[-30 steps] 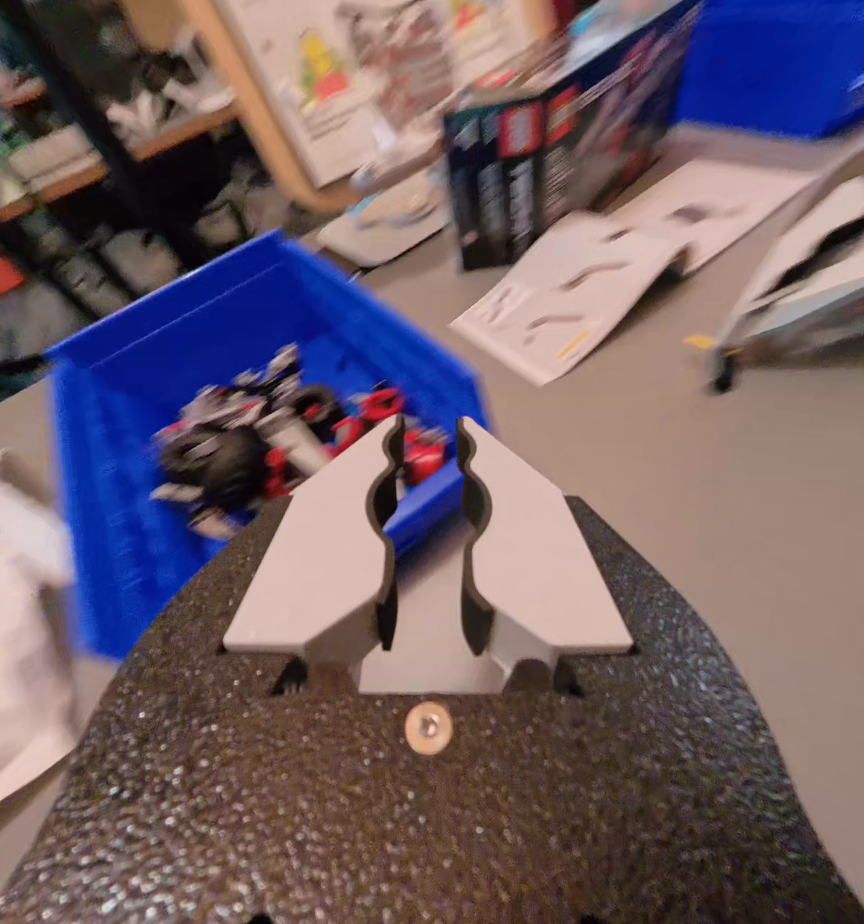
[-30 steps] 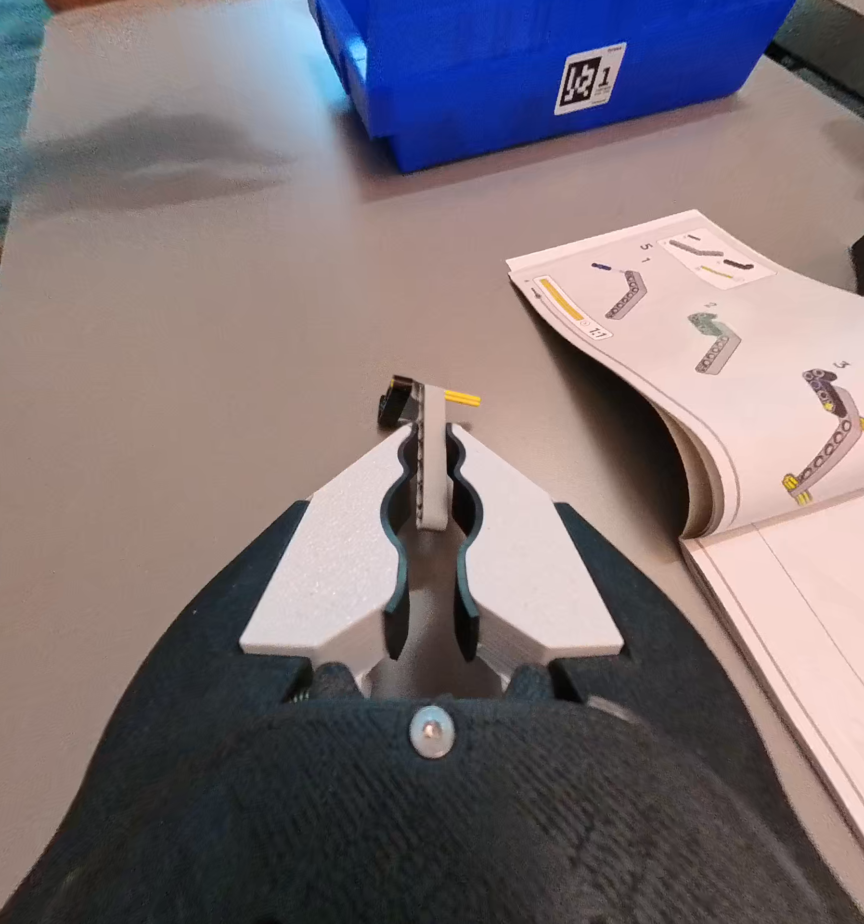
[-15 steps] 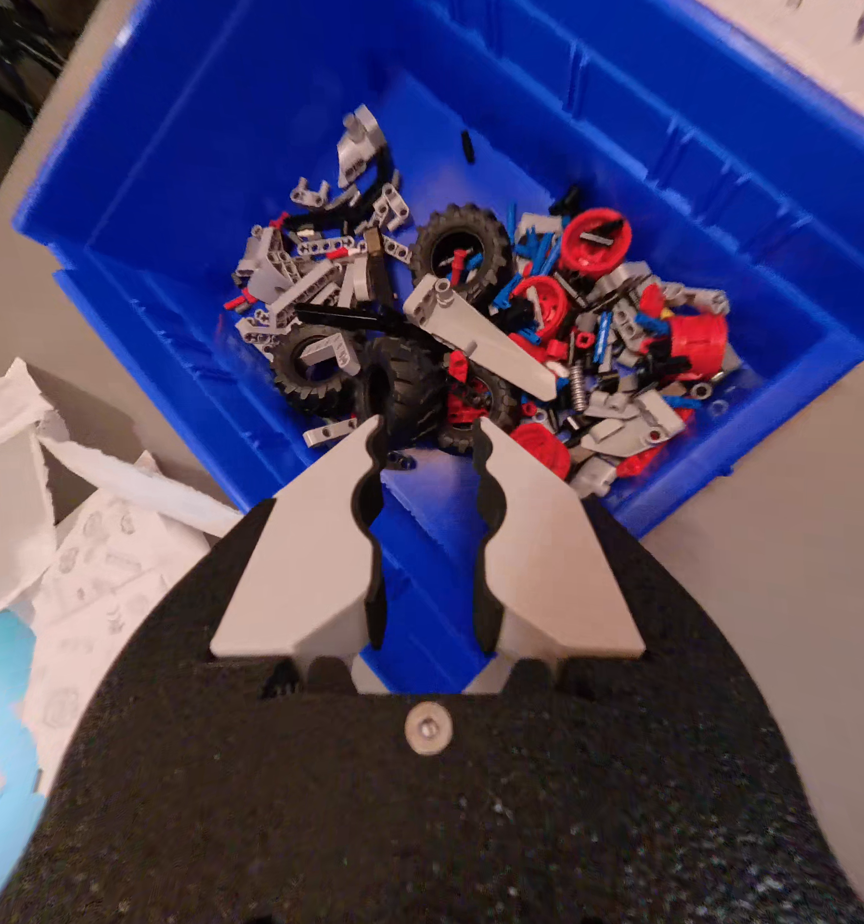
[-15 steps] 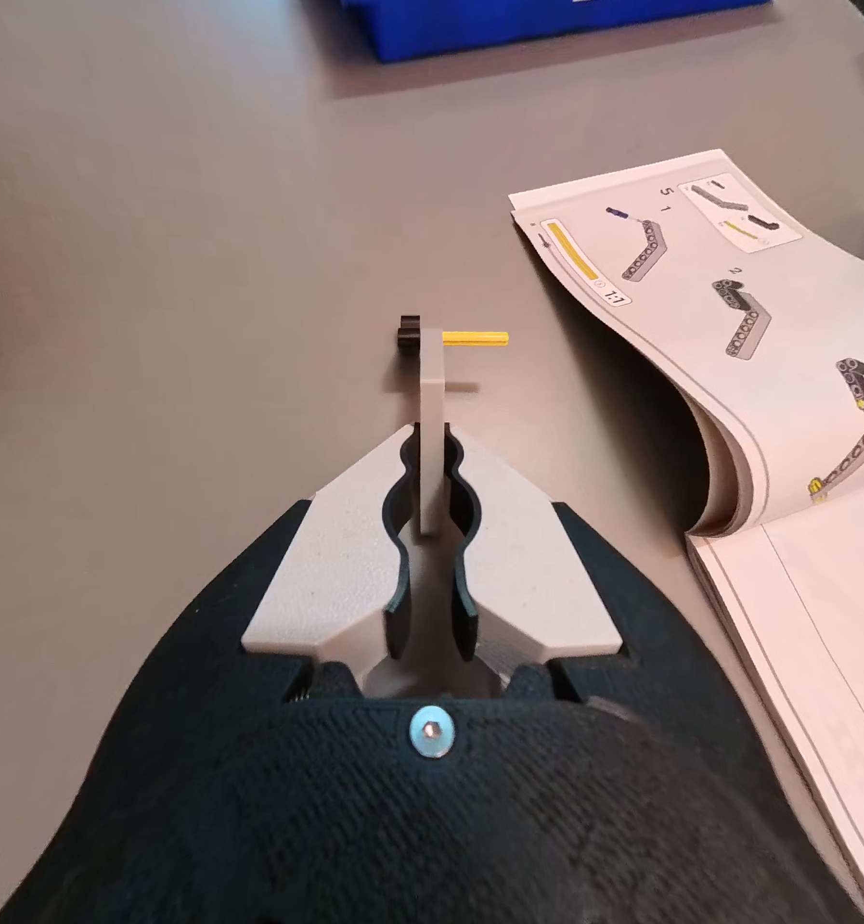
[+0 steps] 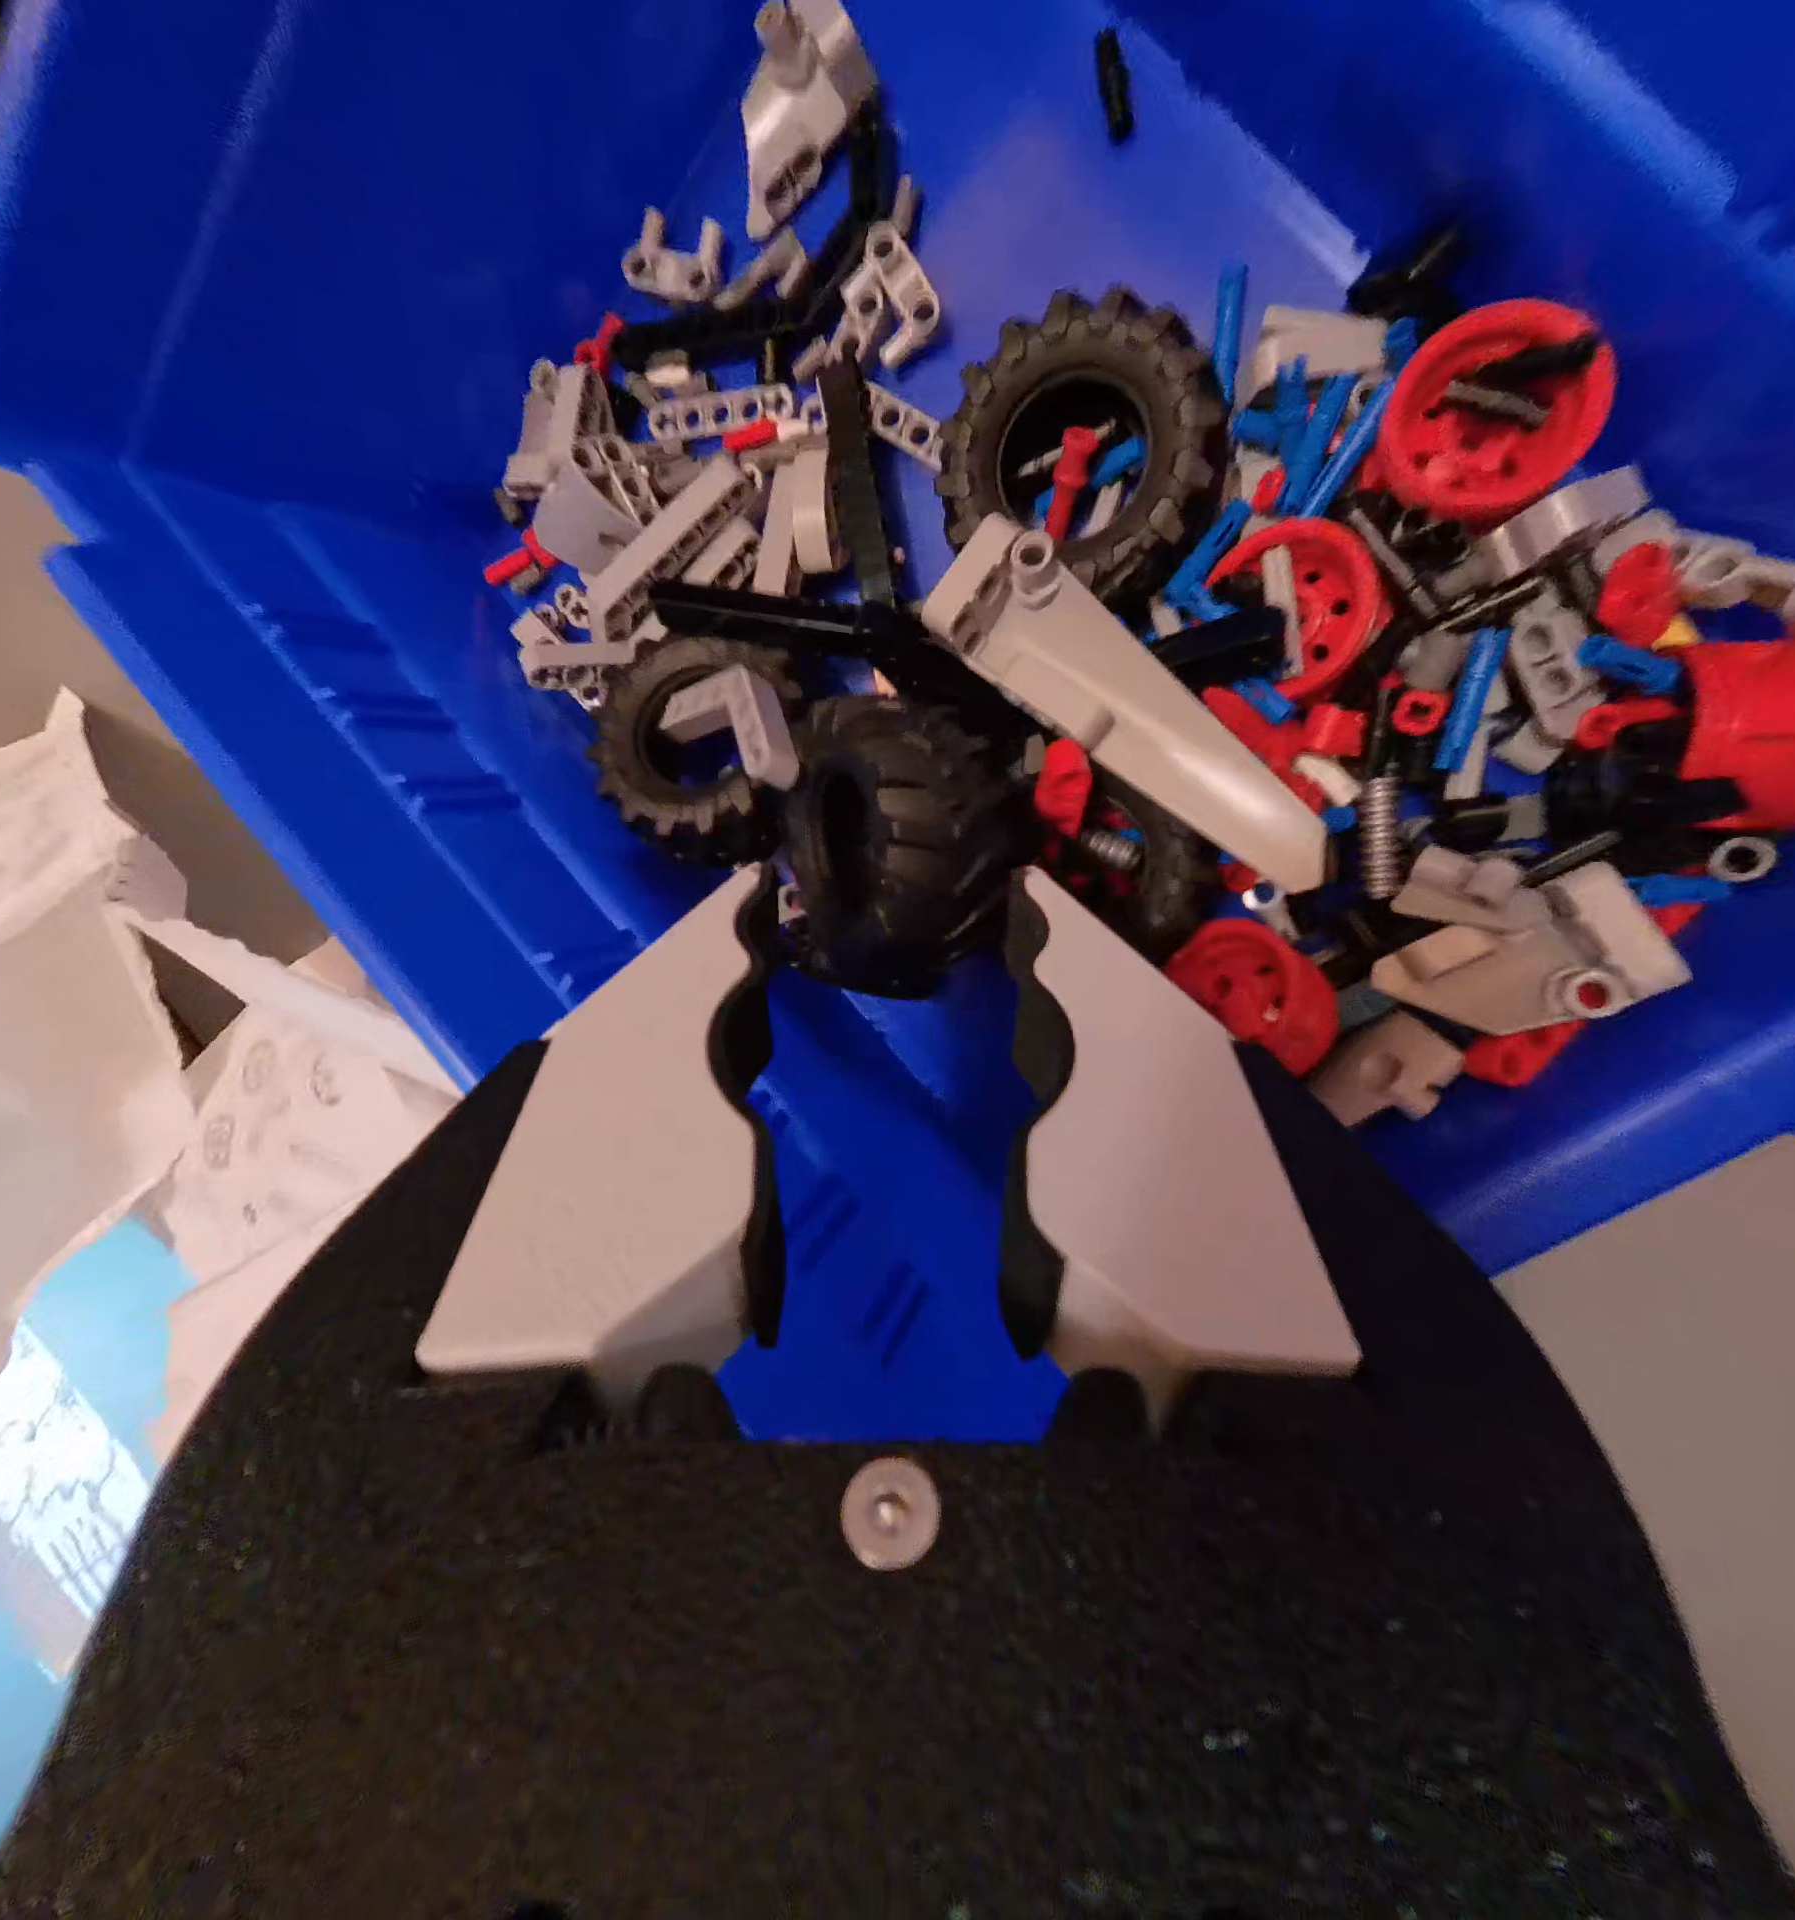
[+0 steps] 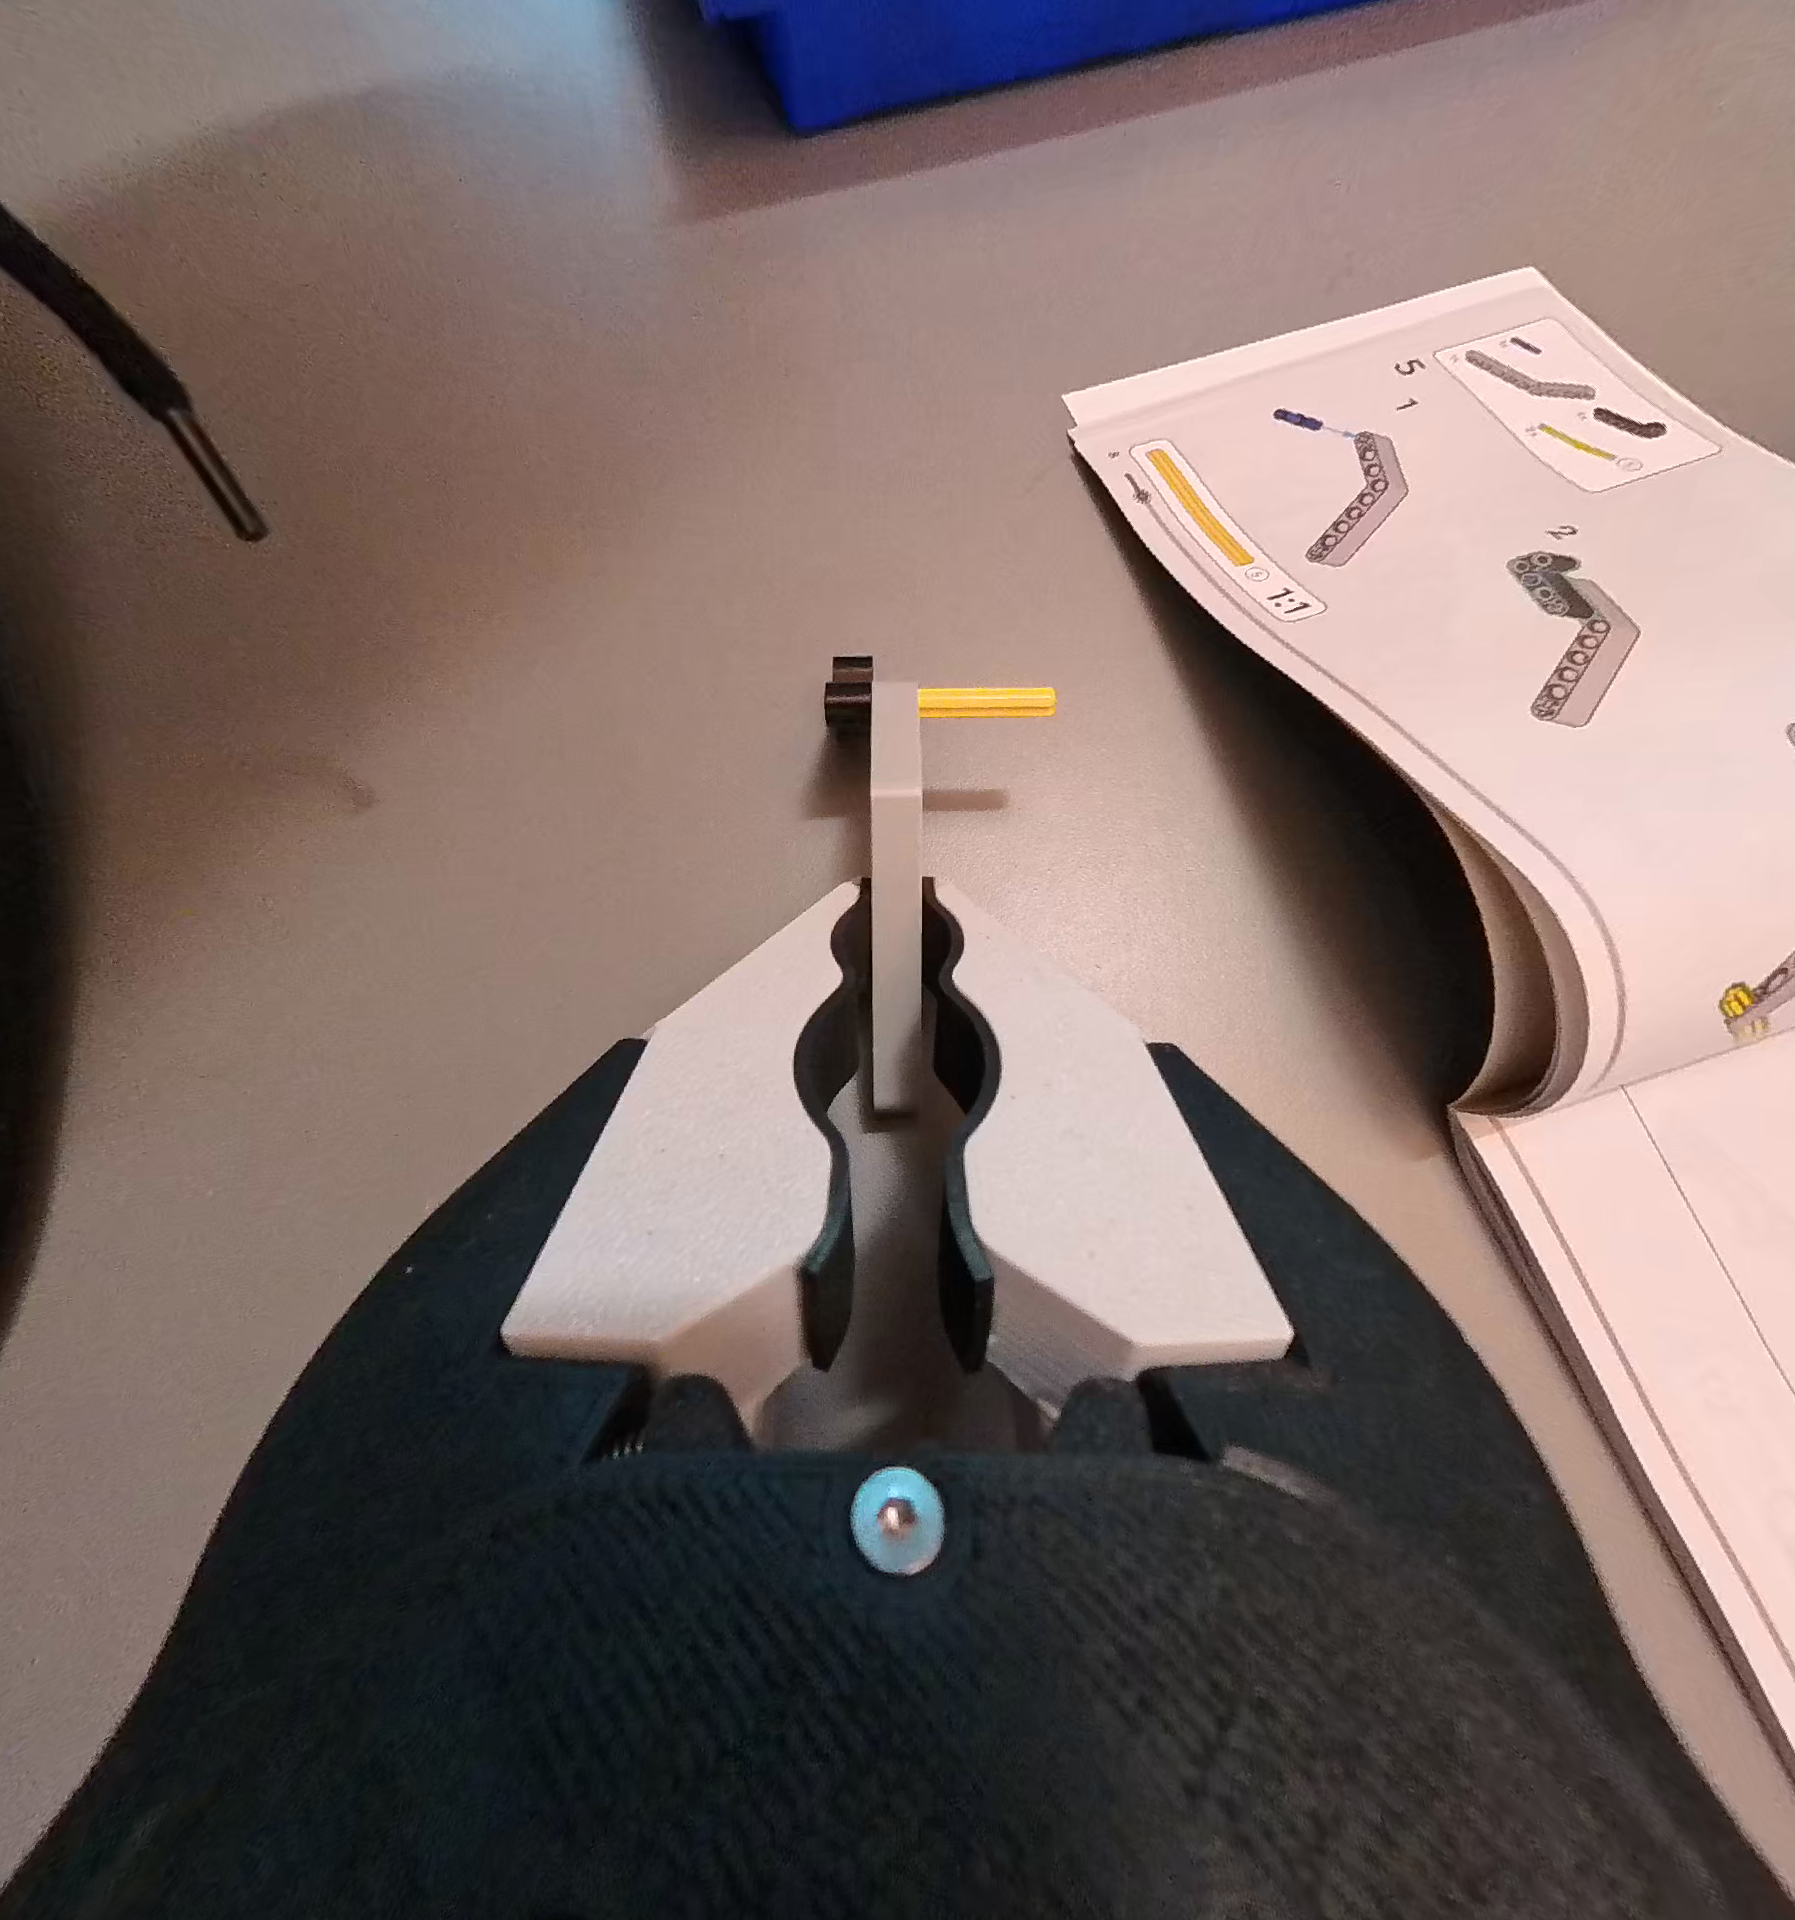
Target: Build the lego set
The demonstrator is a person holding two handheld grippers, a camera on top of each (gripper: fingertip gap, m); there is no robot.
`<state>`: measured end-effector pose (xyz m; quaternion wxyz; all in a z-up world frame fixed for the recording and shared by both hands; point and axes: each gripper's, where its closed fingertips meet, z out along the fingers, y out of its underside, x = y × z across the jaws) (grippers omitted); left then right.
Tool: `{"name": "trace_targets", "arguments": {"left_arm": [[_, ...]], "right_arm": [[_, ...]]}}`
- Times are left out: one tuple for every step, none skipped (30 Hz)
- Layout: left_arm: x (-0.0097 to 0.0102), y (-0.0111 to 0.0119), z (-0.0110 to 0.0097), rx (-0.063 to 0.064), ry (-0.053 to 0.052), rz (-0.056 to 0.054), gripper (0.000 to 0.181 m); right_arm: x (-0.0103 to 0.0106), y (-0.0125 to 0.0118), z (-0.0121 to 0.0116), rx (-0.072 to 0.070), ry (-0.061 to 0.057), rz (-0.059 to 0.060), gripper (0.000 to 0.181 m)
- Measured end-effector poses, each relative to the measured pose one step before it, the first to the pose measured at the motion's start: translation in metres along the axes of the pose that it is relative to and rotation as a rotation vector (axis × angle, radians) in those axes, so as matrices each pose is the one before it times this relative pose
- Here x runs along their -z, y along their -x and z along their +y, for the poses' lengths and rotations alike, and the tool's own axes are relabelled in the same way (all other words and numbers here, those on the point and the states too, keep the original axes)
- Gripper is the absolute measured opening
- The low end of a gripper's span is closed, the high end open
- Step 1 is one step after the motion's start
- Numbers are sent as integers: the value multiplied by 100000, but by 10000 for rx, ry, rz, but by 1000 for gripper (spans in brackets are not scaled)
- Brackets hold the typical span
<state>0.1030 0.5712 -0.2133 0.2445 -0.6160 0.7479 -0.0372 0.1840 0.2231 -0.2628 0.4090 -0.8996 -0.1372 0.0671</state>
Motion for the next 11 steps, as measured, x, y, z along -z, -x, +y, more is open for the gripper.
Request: {"name": "trace_targets", "arguments": {"left_arm": [[664,-880,-1023,108,-553,425,41],[657,-1776,-1576,119,-820,958,37],[359,-2397,-1832,34,-893,1304,32],[-184,-2560,-1333,-143,-564,1431,30],[-700,-2078,-356,-234,42,1281,28],[-1002,-1109,318,-235,480,819,28],[-1114,-255,436,-258,560,347,28],[-1098,115,342,-219,440,110,31],[-1037,282,425,-79,419,7,32],[-893,273,502,90,429,-2,31],[-647,345,445,212,374,-112,28]], "right_arm": [[1,-2,3,18,2,15,6],[-5,-4,-3,33,2,29,6],[2,-2,2,35,1,29,6],[-4,-2,-4,29,0,23,6],[1,1,0,17,0,13,6],[3,3,2,11,0,8,6],[1,2,0,17,0,13,6],[-2,0,-2,24,0,17,6],[-6,5,7,17,0,11,6],[1,4,0,17,0,11,6],[4,10,2,27,0,18,6]]}}
